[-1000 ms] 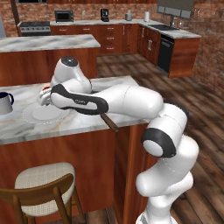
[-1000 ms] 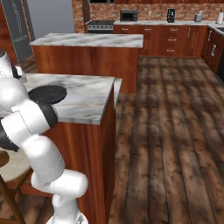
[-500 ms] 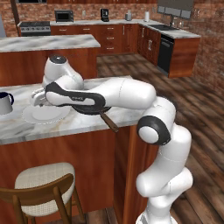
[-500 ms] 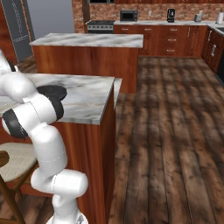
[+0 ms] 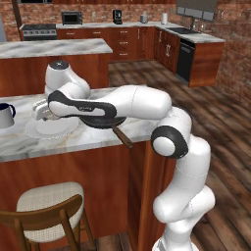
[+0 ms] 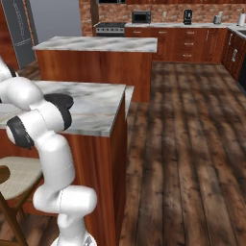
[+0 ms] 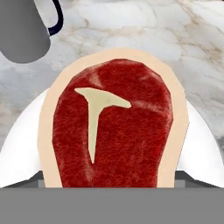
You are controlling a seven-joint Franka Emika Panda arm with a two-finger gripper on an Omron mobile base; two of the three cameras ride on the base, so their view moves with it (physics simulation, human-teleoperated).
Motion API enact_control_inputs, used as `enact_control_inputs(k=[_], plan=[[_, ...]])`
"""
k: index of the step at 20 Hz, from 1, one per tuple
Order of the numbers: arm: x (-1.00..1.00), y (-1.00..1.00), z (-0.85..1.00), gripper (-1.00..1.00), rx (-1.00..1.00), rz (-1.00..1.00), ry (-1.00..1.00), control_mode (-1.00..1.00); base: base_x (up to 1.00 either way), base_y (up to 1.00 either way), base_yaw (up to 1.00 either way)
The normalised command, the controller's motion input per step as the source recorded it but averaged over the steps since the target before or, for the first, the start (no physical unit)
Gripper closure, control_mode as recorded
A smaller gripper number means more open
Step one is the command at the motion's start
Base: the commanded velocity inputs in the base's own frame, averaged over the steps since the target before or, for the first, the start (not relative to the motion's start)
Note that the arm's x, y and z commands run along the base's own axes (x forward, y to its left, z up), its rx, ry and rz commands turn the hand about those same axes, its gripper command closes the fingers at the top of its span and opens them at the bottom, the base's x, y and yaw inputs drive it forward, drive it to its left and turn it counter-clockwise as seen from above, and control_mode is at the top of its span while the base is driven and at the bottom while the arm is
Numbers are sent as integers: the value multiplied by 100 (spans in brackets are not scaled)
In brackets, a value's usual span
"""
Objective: Pick up the pan with the steak in it and place it on the dining table. Then place the steak on the plate.
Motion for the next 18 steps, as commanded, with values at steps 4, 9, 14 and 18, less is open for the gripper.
enact_control_inputs(k=[4, 9, 14, 18], plan=[[0, 0, -21, 100, -3, 0, 5, -100, 0, 0, 0], [0, 0, -18, 100, -3, 0, 4, -100, 0, 0, 0], [0, 0, -17, 100, -2, 0, 4, -100, 0, 0, 0], [2, 0, -12, 100, -1, 0, 1, -100, 0, 0, 0]])
